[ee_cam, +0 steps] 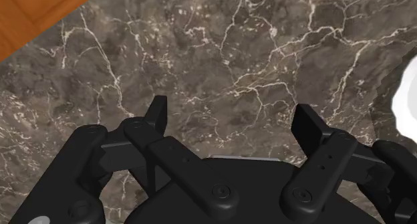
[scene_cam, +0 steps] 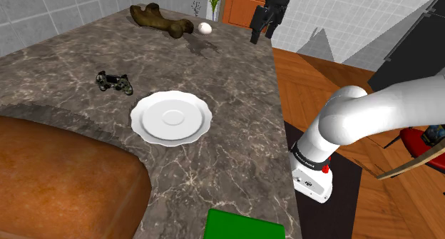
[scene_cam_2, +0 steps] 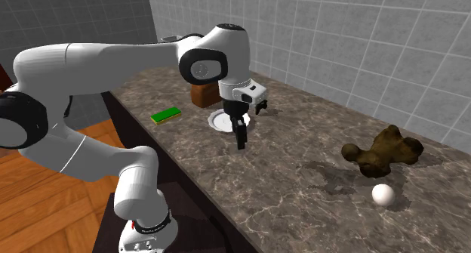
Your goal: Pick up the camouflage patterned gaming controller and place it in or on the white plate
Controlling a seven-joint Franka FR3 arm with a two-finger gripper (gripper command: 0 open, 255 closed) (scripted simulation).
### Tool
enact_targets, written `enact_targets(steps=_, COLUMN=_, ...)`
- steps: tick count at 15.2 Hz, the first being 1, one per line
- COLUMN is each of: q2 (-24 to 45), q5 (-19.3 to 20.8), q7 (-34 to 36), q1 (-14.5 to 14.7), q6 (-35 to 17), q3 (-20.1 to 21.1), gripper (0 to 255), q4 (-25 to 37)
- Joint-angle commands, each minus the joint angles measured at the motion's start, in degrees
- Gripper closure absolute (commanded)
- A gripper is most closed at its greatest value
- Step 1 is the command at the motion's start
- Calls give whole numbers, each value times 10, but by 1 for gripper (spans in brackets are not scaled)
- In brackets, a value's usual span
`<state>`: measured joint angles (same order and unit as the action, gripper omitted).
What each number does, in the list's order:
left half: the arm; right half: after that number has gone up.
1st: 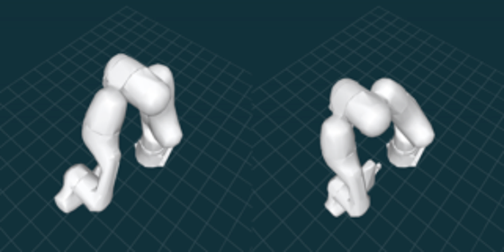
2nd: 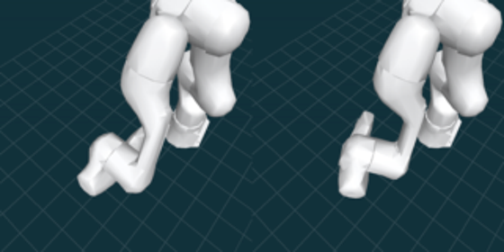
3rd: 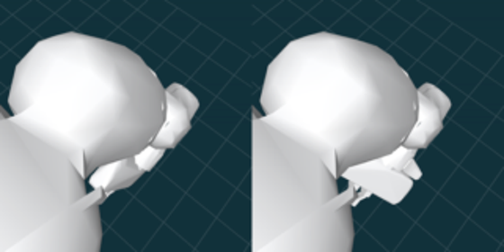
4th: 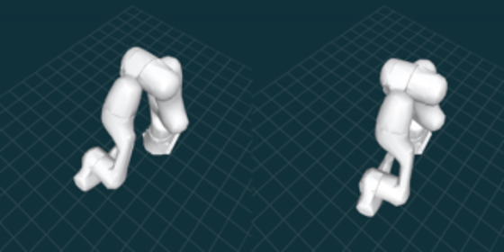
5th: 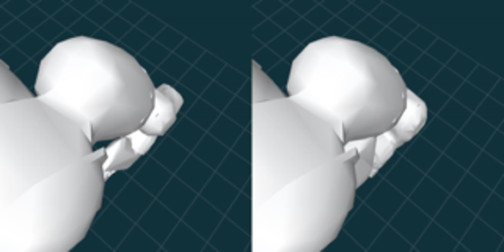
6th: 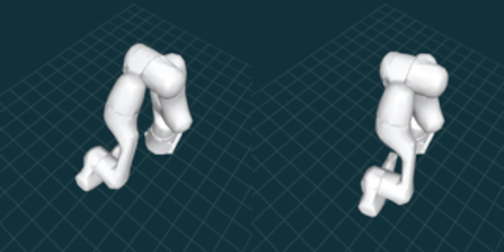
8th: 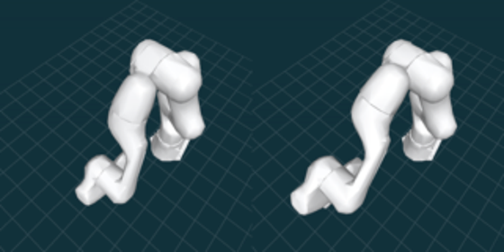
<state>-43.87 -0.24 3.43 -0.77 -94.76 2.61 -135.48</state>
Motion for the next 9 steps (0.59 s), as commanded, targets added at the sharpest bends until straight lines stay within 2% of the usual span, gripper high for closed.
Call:
enact_targets(steps=1, q2=0, q5=0, q7=0, q1=0, q6=0, q3=0, gripper=0, q4=0)
enact_targets(steps=9, q2=137, q5=-48, q7=44, q1=34, q6=-55, q3=56, gripper=0, q4=63)
